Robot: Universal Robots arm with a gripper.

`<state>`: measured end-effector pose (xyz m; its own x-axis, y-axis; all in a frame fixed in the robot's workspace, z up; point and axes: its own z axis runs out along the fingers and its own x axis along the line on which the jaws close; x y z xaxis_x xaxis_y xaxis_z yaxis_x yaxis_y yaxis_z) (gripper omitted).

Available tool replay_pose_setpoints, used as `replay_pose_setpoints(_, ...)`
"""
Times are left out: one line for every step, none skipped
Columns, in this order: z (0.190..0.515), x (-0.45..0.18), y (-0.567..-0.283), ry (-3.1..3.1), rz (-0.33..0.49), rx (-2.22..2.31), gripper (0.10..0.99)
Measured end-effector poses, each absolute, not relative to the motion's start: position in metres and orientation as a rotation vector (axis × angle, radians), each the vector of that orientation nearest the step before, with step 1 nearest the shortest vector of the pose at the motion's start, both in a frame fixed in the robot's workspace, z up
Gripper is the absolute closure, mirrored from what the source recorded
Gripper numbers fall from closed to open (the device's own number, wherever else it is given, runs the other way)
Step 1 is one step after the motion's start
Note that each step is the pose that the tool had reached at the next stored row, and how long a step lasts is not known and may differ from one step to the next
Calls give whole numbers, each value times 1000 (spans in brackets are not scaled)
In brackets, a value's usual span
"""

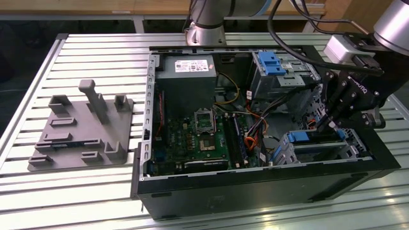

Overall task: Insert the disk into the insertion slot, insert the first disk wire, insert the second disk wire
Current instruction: 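Insert the second disk wire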

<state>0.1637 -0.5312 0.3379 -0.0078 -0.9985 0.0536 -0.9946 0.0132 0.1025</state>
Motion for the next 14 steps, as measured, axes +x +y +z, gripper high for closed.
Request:
replay_pose_setpoints(338, 164, -531, -2154, -53, 2132, 945)
replay_pose_setpoints(338, 164, -531, -2154, -53, 2132, 945)
replay_pose_setpoints(338, 164, -531, -2154, -53, 2131, 945)
replay_pose_setpoints(337, 164, -531, -2154, -53, 2131, 945)
replay_pose_setpoints(337, 164, -531, -2154, -52, 2131, 945)
replay_pose_setpoints(337, 164, -531, -2154, -52, 2131, 945)
replay_pose_setpoints(336, 164, -531, -2154, -52, 2131, 945)
replay_pose_setpoints(336, 164, -531, -2154, -51, 2131, 945)
replay_pose_setpoints(336, 164, -531, -2153, -51, 2131, 945)
replay_pose_setpoints(336, 164, -531, -2153, -51, 2130, 945)
replay_pose_setpoints(335, 164, -531, -2153, -50, 2130, 945)
replay_pose_setpoints(335, 164, -531, -2153, -50, 2130, 945)
replay_pose_setpoints(335, 164, -531, -2153, -50, 2130, 945)
replay_pose_setpoints(334, 164, -531, -2153, -50, 2130, 945)
